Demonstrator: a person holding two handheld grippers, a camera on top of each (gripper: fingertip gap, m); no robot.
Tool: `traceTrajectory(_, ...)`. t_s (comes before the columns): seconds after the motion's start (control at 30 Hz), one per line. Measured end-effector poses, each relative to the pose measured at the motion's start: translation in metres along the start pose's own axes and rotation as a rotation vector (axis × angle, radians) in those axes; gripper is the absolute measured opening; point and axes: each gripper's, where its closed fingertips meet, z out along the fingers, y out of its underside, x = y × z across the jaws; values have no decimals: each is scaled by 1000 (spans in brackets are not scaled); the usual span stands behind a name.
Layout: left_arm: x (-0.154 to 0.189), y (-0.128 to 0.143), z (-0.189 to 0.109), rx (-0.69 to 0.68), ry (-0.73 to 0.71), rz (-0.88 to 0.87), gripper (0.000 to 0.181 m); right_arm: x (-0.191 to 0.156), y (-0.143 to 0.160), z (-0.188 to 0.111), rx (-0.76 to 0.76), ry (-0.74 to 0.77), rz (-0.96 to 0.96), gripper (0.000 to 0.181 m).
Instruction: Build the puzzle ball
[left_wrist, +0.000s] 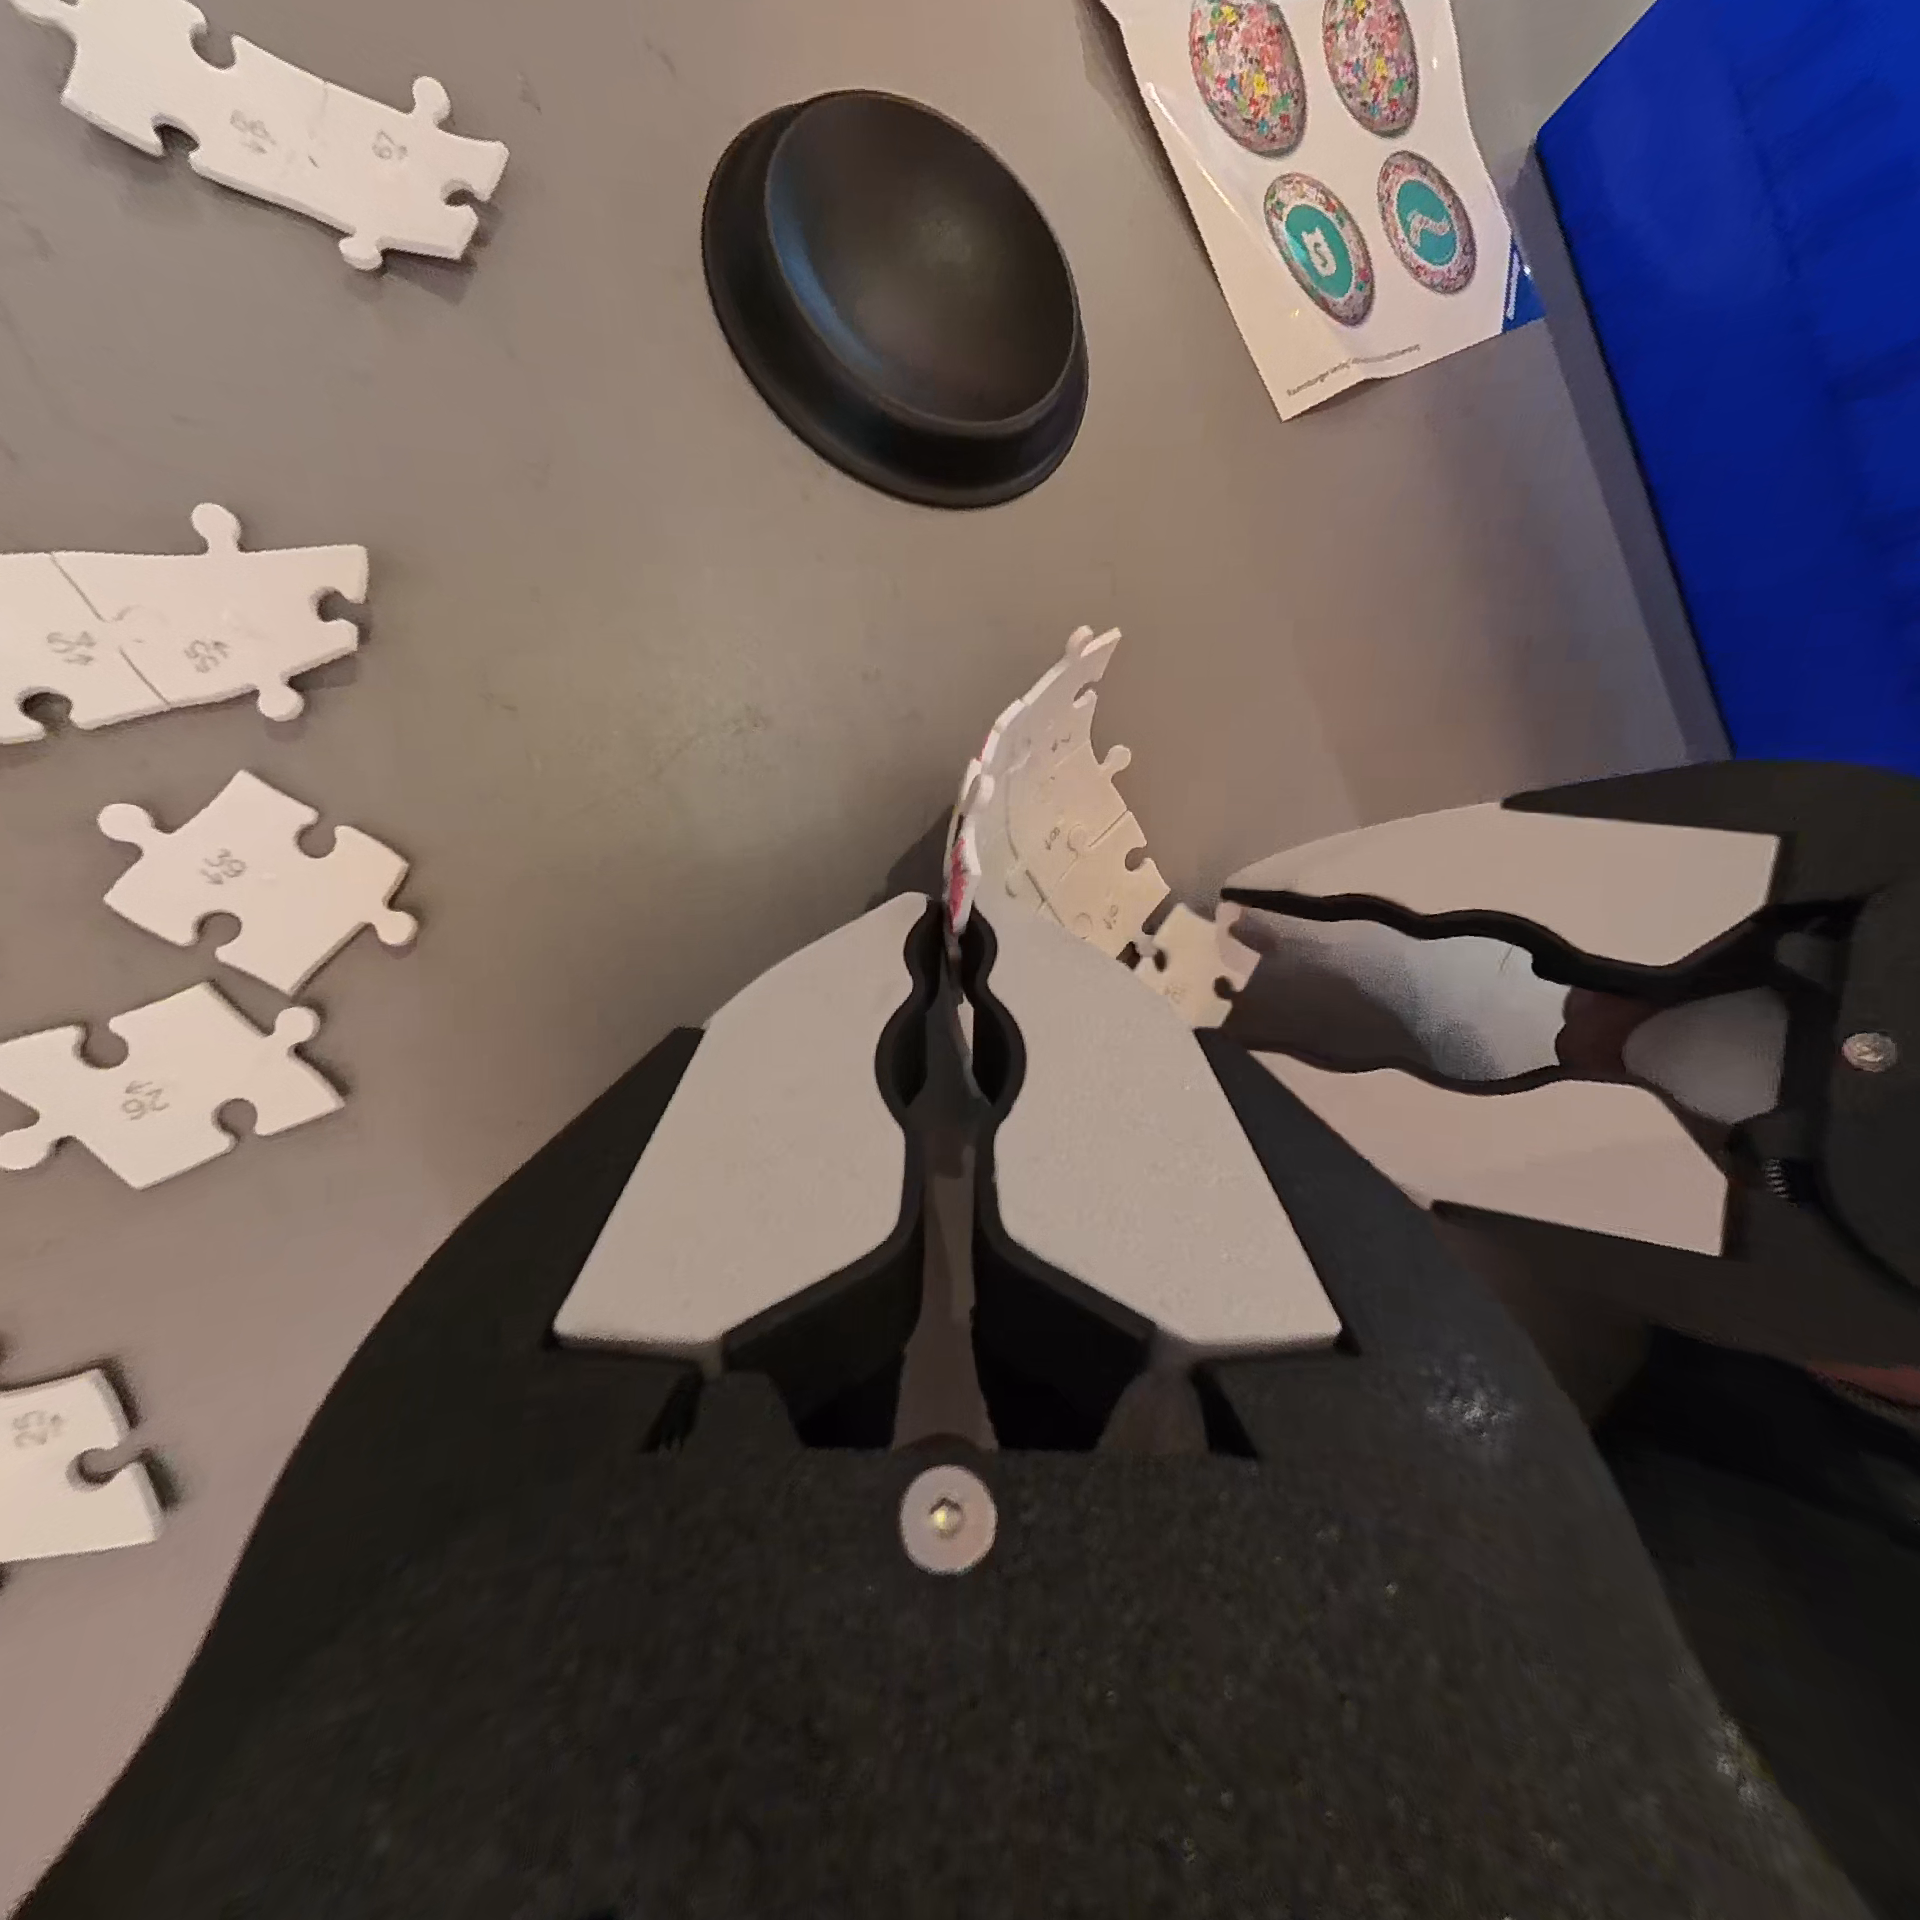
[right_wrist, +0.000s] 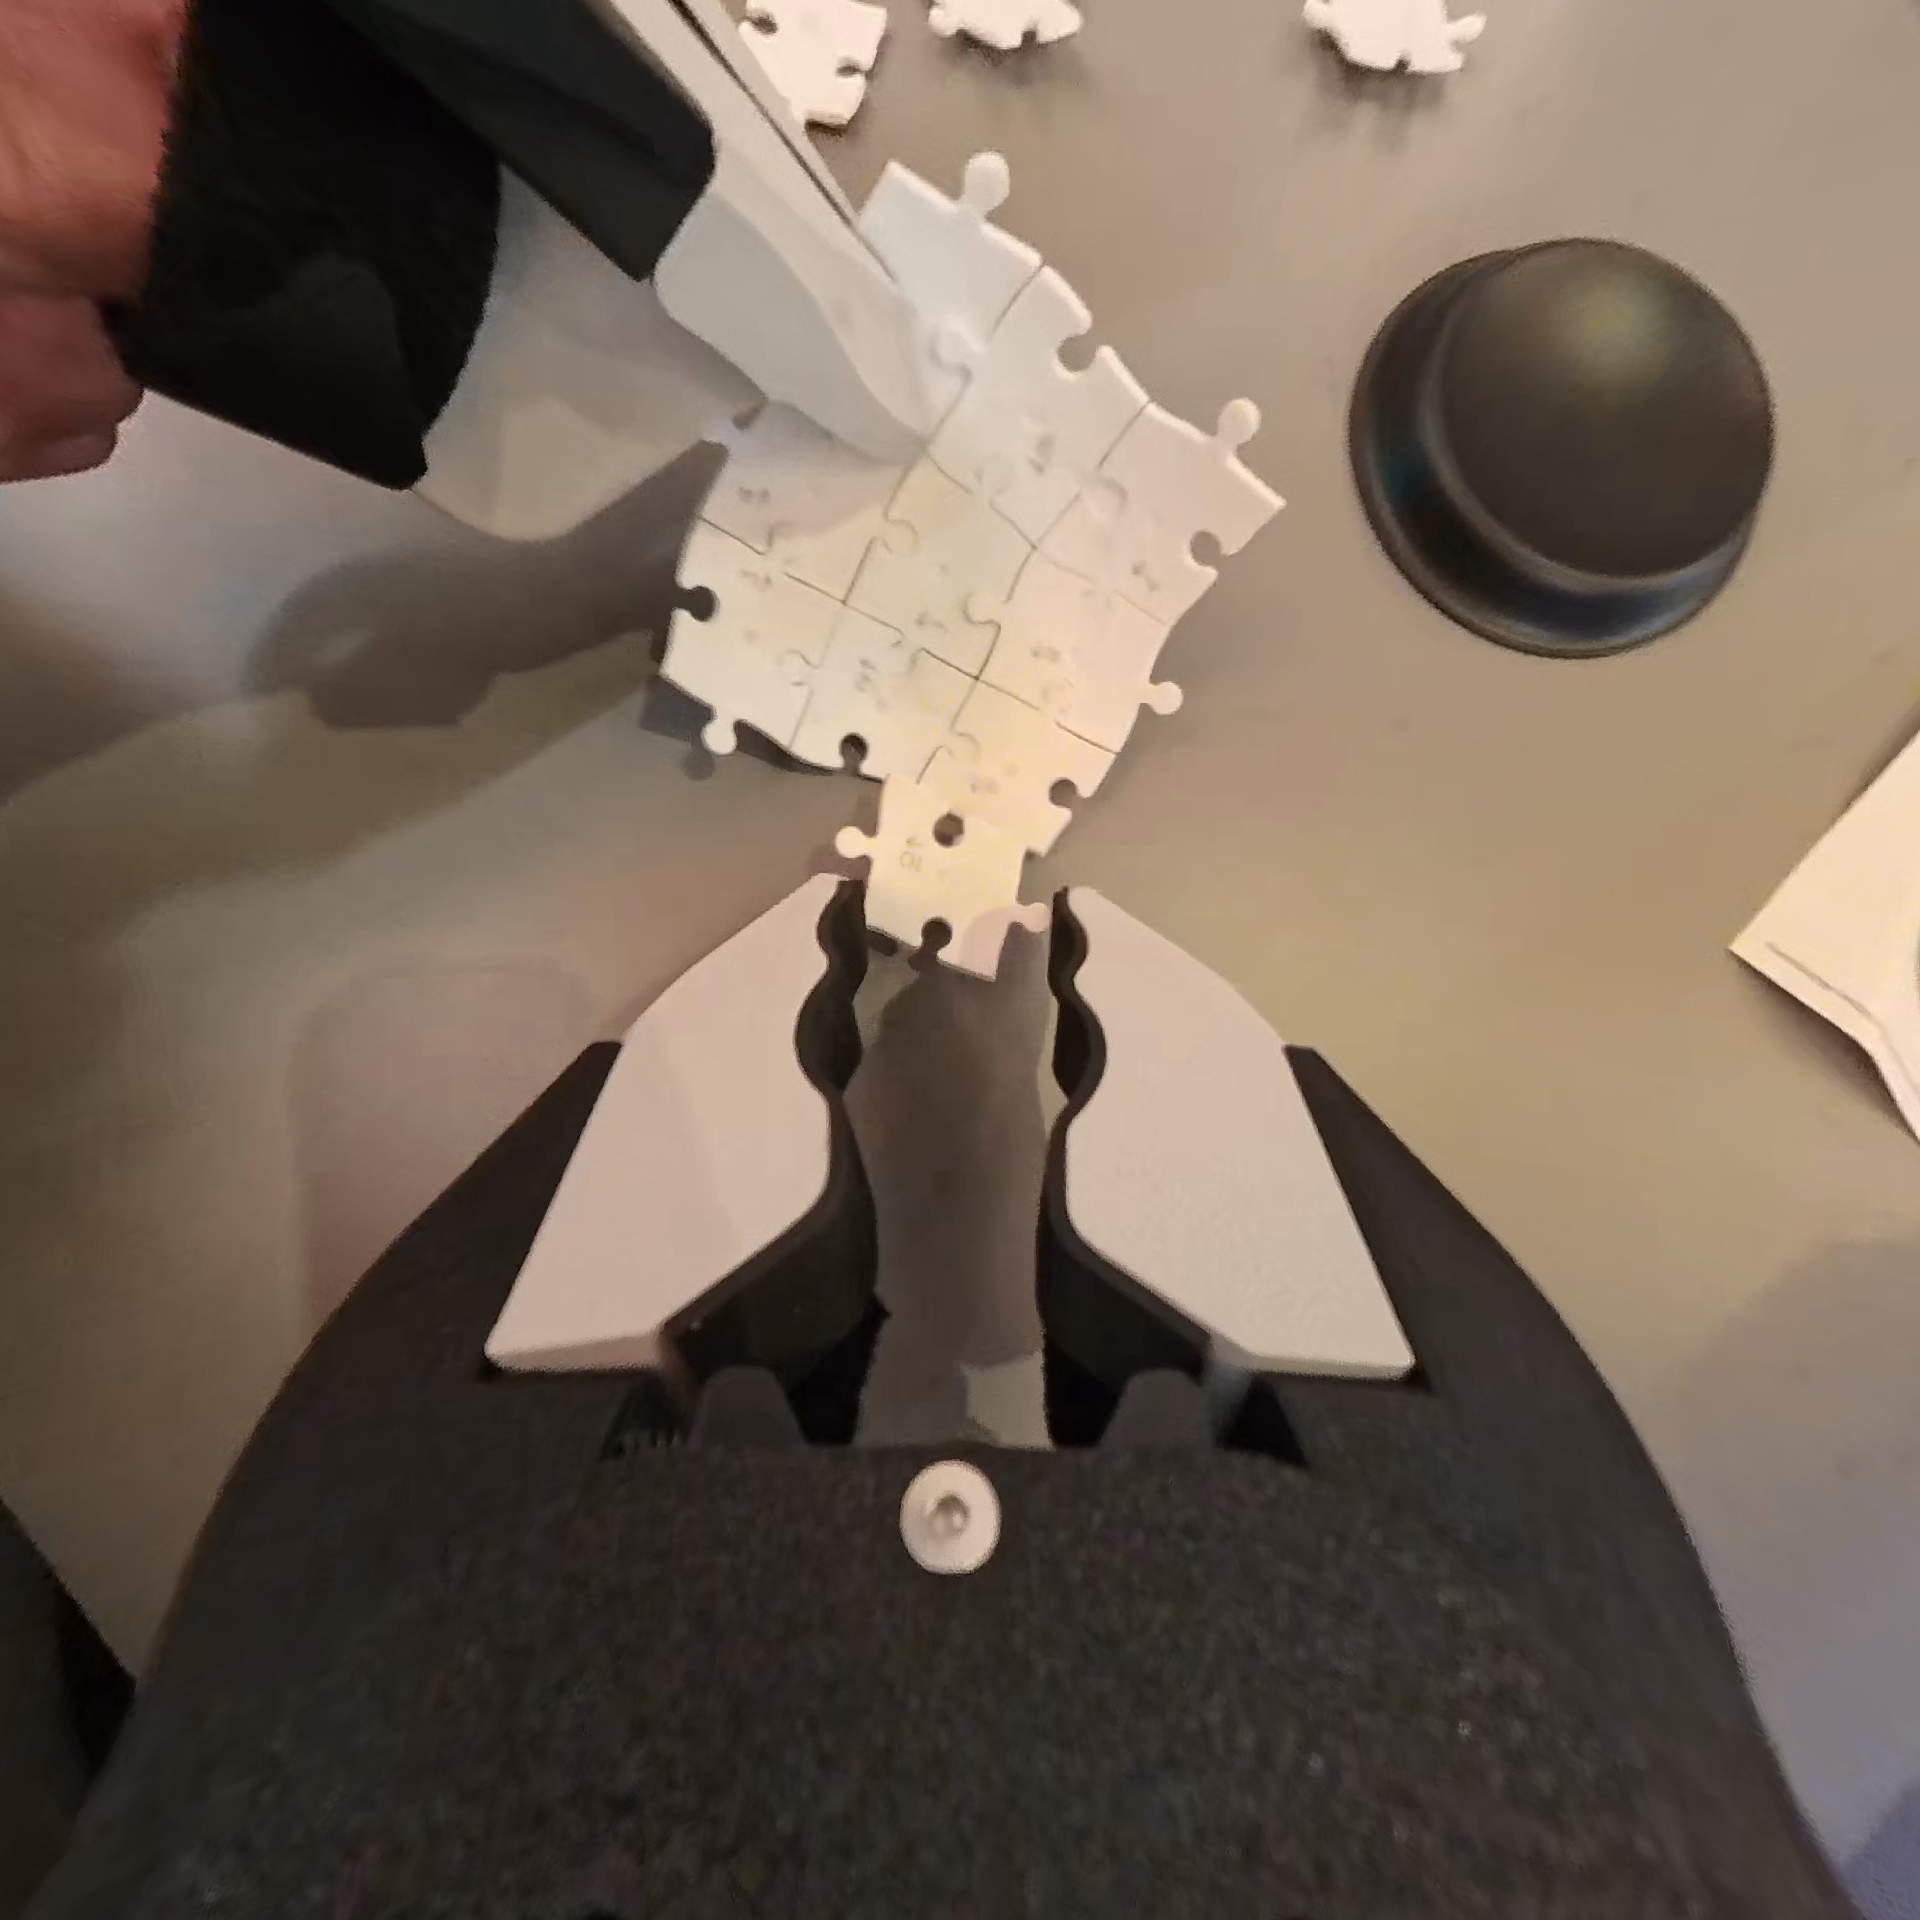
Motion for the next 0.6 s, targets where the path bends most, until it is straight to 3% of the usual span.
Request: traceTrajectory(0.6,-2,1,-2,-18,-14,1,2,0,6,8,-82,-10,37,35)
